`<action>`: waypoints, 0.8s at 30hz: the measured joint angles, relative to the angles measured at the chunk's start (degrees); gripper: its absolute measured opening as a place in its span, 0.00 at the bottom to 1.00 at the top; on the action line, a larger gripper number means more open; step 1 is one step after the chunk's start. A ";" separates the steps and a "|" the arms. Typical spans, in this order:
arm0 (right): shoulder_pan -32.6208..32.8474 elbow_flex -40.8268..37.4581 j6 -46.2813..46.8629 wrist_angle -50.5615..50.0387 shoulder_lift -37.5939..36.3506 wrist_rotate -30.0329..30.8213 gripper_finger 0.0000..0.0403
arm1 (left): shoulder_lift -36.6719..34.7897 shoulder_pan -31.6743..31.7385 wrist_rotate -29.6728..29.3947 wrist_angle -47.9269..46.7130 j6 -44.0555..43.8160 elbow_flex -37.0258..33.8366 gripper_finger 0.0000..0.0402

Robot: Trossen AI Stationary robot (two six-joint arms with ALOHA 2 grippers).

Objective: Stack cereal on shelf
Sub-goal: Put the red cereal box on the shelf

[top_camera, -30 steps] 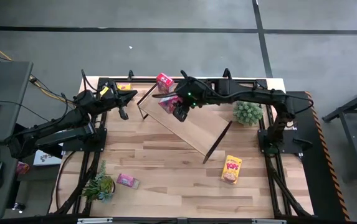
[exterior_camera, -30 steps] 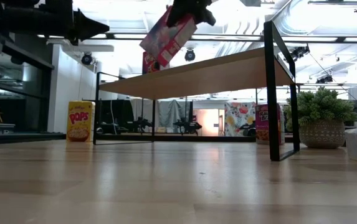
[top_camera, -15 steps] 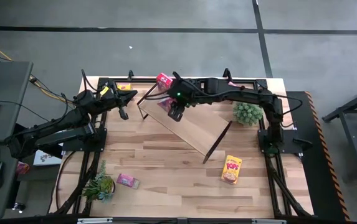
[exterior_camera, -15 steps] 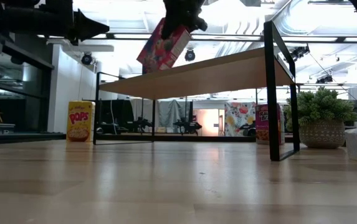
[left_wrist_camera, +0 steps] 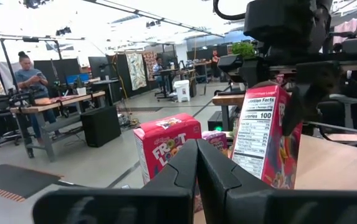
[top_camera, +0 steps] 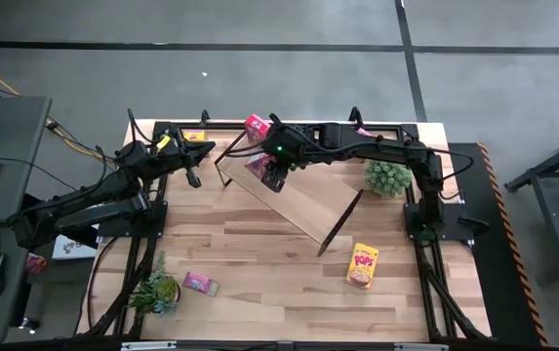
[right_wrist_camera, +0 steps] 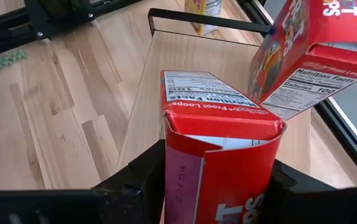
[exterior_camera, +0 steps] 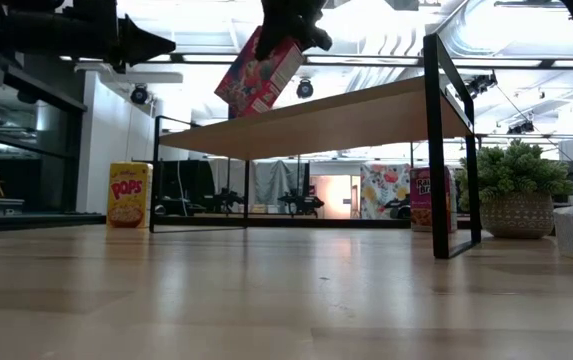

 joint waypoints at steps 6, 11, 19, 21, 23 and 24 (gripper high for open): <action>0.00 -0.03 1.41 0.83 0.00 0.52 0.39 | 0.00 -0.02 2.68 0.01 0.00 0.00 0.00; 0.00 -0.07 1.42 3.43 0.00 -0.16 0.39 | 0.00 -0.02 2.75 0.74 -0.02 0.00 0.00; 0.02 -0.09 0.18 2.71 0.00 -0.65 0.39 | 0.00 -0.02 3.74 0.86 -0.11 0.00 0.00; 0.00 -0.09 0.47 2.74 0.21 0.66 0.39 | 0.02 -0.02 4.01 0.68 -0.17 0.27 0.00; -0.19 -0.11 0.34 2.10 0.60 0.93 0.39 | 0.02 -0.02 4.81 0.39 -0.53 0.81 0.00; -0.26 -0.11 0.37 2.04 0.97 1.38 0.39 | 0.01 -0.02 5.70 0.43 -0.95 0.98 0.00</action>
